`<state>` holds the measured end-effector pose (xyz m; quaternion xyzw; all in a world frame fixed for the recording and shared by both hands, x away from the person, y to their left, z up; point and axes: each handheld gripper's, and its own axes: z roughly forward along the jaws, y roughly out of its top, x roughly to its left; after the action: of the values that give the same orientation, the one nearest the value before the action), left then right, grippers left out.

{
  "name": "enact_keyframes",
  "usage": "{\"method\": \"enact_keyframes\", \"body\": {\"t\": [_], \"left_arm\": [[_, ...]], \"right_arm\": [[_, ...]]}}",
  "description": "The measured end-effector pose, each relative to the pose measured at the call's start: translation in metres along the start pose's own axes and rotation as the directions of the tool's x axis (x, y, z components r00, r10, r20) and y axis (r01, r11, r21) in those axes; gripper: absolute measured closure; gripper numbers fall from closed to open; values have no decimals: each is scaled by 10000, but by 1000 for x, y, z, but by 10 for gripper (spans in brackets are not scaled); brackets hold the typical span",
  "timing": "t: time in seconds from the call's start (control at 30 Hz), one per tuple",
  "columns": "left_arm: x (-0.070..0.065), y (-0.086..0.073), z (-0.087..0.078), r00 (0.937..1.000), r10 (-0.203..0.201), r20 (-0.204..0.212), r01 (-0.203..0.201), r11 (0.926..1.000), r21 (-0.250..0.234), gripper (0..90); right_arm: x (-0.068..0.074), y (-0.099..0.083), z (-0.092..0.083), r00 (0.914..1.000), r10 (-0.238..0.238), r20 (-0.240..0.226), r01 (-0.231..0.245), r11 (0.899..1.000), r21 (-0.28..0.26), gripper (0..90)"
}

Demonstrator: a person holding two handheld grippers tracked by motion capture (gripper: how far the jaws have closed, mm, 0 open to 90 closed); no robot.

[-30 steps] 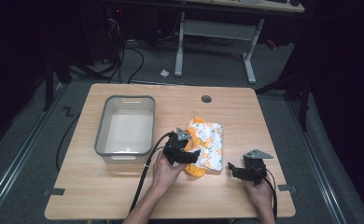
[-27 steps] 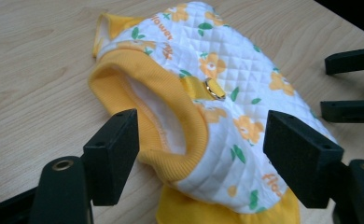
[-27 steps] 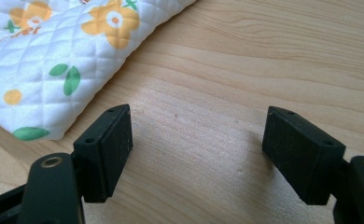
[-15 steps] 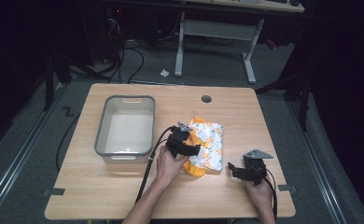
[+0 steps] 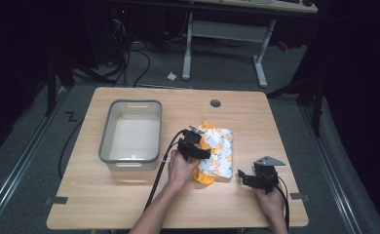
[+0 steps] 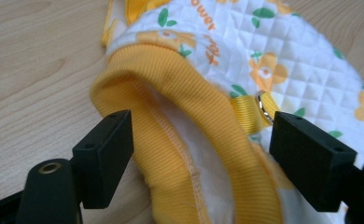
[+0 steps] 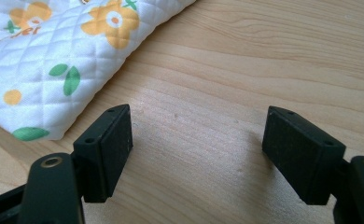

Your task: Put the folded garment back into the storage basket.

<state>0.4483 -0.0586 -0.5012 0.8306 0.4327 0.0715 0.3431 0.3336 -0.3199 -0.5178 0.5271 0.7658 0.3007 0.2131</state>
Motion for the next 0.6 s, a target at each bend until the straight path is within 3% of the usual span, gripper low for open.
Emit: {"method": "enact_keyframes", "body": {"t": [0.2, 0.37, 0.6], "left_arm": [[4, -2, 10, 9997, -194, -155, 200, 9991, 380, 218], [1, -3, 13, 9986, 249, -458, -231, 9990, 392, 232], [-8, -4, 13, 9961, 741, -489, -730, 9970, 243, 403]], "right_arm": [[0, 0, 0, 10000, -1, 2, 1, 10000, -2, 244], [0, 0, 0, 10000, 0, 2, 0, 10000, 2, 244], [0, 0, 0, 10000, -1, 1, 1, 10000, -2, 244]]}}
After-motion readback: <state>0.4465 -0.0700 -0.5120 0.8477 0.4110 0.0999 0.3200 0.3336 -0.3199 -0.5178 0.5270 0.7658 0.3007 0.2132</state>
